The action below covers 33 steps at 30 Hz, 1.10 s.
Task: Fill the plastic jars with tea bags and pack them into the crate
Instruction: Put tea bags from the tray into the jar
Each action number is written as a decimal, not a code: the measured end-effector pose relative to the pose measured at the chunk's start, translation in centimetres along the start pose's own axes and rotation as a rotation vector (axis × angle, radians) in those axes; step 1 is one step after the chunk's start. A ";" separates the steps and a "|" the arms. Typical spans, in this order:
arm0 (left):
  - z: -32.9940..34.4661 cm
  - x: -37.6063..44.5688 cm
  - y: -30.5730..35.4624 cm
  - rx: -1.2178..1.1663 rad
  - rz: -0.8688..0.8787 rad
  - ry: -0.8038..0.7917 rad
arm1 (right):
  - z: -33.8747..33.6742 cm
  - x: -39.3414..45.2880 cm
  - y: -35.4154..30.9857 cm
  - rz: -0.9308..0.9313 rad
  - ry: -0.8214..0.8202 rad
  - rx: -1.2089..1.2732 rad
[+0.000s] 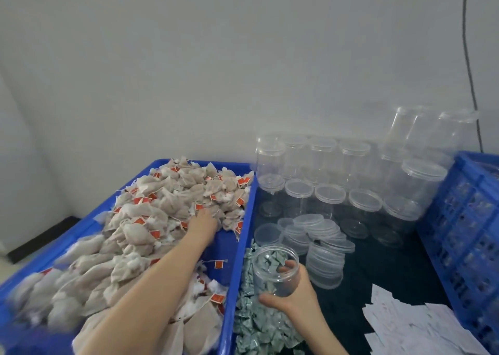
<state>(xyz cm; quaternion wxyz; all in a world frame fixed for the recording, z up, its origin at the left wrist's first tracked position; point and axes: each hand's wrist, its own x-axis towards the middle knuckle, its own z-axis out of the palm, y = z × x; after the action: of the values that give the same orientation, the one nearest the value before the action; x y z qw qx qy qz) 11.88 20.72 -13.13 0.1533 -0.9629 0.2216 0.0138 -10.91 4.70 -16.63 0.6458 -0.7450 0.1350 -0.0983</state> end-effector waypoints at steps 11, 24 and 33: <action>2.3 0.2 0.2 0.096 0.019 -0.094 | 0.7 -0.5 -0.4 -0.002 -0.023 -0.039; -0.6 0.0 1.0 -0.097 0.006 0.189 | -0.1 -0.2 -0.6 -0.007 -0.002 -0.072; -2.8 -0.9 0.0 -1.122 -0.041 0.268 | 0.7 1.5 -1.6 -0.009 -0.019 -0.038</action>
<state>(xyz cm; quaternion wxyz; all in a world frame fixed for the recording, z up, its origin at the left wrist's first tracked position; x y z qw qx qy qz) 10.97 20.28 -10.42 -0.4100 -0.8943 0.1793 0.0041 -9.20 5.05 -15.22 0.6322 -0.7587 0.1273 -0.0918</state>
